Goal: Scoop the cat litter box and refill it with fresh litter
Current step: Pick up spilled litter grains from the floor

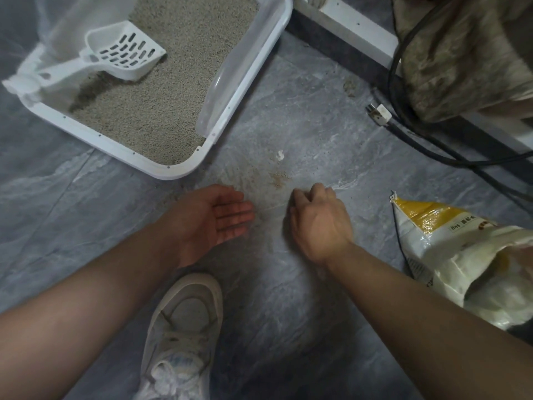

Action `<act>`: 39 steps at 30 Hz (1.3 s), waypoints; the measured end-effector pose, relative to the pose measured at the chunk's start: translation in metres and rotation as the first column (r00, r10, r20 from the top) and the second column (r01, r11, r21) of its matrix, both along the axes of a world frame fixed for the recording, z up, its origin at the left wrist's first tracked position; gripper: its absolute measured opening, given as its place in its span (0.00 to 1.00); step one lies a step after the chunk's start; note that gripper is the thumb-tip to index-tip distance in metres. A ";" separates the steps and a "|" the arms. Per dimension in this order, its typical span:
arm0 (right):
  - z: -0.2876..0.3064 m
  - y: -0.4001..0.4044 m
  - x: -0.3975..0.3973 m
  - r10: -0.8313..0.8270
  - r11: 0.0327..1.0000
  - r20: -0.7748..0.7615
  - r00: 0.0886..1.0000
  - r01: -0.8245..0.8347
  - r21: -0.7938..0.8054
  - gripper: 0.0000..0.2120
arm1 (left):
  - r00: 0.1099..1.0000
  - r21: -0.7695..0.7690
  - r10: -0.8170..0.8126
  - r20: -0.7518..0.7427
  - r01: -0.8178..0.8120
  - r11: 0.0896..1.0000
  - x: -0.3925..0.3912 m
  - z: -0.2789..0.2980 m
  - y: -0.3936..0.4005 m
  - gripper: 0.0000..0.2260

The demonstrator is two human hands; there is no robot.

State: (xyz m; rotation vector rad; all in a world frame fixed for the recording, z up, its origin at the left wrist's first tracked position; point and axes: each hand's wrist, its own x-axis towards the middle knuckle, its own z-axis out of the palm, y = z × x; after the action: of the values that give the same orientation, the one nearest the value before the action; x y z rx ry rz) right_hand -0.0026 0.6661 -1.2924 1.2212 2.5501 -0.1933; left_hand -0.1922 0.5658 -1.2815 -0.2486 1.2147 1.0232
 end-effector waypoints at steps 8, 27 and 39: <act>-0.006 -0.003 -0.003 -0.083 0.985 0.040 0.996 0.088 -0.149 0.29 | 1.000 -0.006 -0.025 0.010 0.025 1.000 0.000 -0.001 -0.001 0.12; -0.001 -0.001 -0.024 -0.211 0.939 0.097 0.973 0.230 -0.255 0.34 | 1.000 0.004 -0.002 0.026 0.002 1.000 -0.002 -0.001 -0.005 0.10; -0.006 0.023 -0.022 -0.138 0.985 -0.391 0.910 0.087 -0.147 0.17 | 0.999 -0.010 -0.005 0.044 0.006 1.000 -0.003 -0.007 -0.003 0.11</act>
State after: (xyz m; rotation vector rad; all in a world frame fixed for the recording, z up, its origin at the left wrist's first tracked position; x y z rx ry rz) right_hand -0.0250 0.6890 -1.2989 1.4005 2.7479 -0.6874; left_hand -0.1954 0.5631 -1.2881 -0.2744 1.1808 1.0018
